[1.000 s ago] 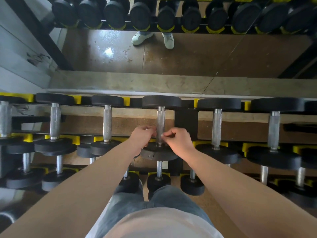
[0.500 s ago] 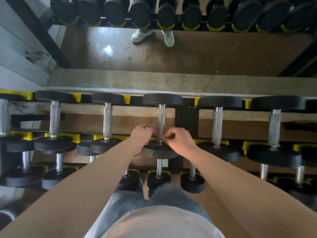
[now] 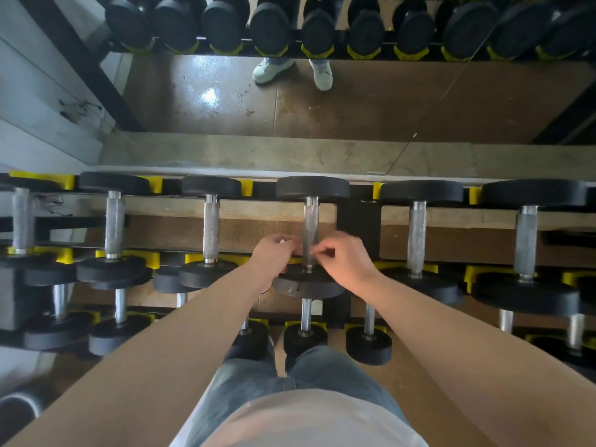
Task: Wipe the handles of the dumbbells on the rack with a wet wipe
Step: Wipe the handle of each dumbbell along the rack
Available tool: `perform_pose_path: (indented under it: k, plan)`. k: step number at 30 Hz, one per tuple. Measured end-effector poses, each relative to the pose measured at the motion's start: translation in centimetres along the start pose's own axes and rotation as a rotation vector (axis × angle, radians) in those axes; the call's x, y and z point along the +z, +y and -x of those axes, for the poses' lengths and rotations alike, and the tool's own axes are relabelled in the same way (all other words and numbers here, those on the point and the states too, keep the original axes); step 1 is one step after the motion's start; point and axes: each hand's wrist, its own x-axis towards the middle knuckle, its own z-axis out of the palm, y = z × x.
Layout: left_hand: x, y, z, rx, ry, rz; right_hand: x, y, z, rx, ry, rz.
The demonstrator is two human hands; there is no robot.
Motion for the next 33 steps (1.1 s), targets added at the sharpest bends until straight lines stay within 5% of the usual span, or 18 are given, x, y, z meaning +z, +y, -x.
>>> perform_pose_path:
  k: [3, 10, 17, 24, 26, 30, 33]
  plan:
    - [-0.1, -0.4, -0.1, 0.007, 0.014, 0.022, 0.2, 0.3, 0.1, -0.067, -0.053, 0.081]
    - [-0.2, -0.6, -0.4, -0.043, 0.058, 0.028, -1.0, -1.5, -4.3, 0.090, 0.363, -0.156]
    - [-0.2, -1.0, -0.5, 0.003, 0.030, 0.042, 0.3, 0.4, -0.9, -0.315, -0.175, 0.292]
    - [-0.4, -0.9, -0.8, 0.004, 0.020, 0.010, -0.6, -2.4, -4.8, -0.148, 0.290, 0.169]
    - [-0.6, -0.9, -0.8, -0.009, 0.006, 0.035, -0.4, -2.2, -3.9, -0.188, 0.213, 0.221]
    - [-0.9, -0.8, -0.8, -0.005, -0.017, 0.080, -0.2, -1.3, -0.9, -0.248, -0.222, 0.338]
    - [-1.7, -1.0, -1.4, -0.016, 0.038, 0.099, -0.5, -1.4, -1.3, -0.242, -0.190, 0.358]
